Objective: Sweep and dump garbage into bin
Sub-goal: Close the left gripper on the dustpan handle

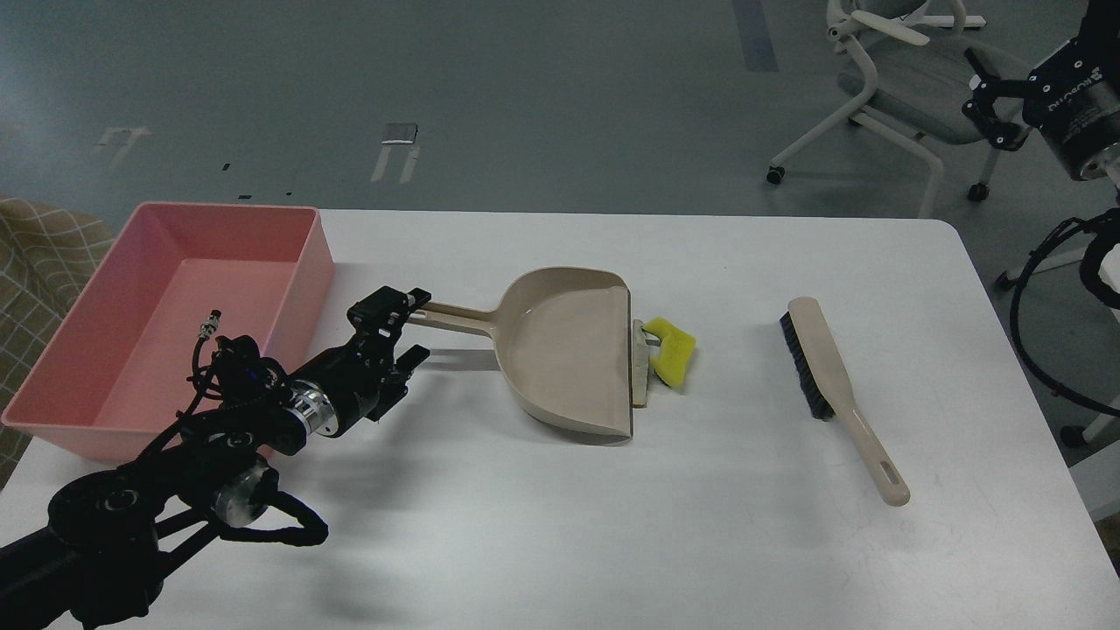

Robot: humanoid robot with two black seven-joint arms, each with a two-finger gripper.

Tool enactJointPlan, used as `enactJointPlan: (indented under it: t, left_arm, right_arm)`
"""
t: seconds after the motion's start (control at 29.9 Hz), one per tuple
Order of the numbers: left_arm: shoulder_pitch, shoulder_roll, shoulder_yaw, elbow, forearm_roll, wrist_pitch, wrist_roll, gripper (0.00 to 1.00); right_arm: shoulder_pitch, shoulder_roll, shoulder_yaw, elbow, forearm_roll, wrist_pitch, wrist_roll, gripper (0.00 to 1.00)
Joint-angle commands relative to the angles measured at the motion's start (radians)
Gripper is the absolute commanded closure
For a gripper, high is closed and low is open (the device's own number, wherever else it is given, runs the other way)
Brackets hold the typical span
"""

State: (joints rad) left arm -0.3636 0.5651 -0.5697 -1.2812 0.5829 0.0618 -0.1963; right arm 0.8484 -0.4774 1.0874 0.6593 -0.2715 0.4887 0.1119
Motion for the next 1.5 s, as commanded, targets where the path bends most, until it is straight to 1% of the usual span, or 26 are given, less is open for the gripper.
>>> enactJointPlan:
  t: [0.0,0.1,0.27,0.43,0.87,1.04,1.1,1.17,1.27,1.47]
  left_arm:
    - [-0.018,-0.016,0.001,0.035,0.000,0.001,0.000,0.13]
    - [-0.032,-0.033,0.001,0.075,0.000,0.001,-0.002,0.13]
    - [-0.034,-0.047,0.002,0.086,0.000,0.001,-0.002,0.13]
    - [-0.057,-0.079,0.002,0.126,0.000,0.001,-0.002,0.13]
    - [-0.072,-0.105,0.021,0.134,0.002,0.003,-0.008,0.14]
    - [-0.080,-0.108,0.022,0.146,0.002,0.003,-0.012,0.21]
    - [-0.080,-0.108,0.022,0.149,0.002,0.003,-0.015,0.27]
    - [-0.080,-0.110,0.022,0.149,0.002,0.003,-0.017,0.30]
    - [-0.081,-0.110,0.022,0.149,0.002,0.003,-0.015,0.31]
    - [-0.081,-0.119,0.022,0.157,0.002,0.003,-0.015,0.37]
  right_arm:
    - [0.000,0.002,0.020,-0.001,0.000,0.000,-0.001,0.00]
    - [-0.002,0.000,0.020,-0.001,0.000,0.000,-0.001,0.00]
    - [-0.003,0.000,0.020,-0.003,0.000,0.000,-0.001,0.00]
    - [-0.005,0.005,0.020,-0.001,0.000,0.000,-0.001,0.00]
    - [-0.005,0.000,0.022,-0.003,0.000,0.000,-0.001,0.00]
    - [-0.005,0.002,0.022,-0.001,0.000,0.000,-0.001,0.00]
    - [-0.003,0.002,0.023,-0.001,0.000,0.000,-0.001,0.00]
    - [0.000,0.002,0.023,-0.001,0.000,0.000,-0.001,0.00]
    - [0.001,0.002,0.023,-0.001,0.000,0.000,-0.001,0.00]
    - [0.003,0.005,0.023,-0.001,0.000,0.000,-0.001,0.00]
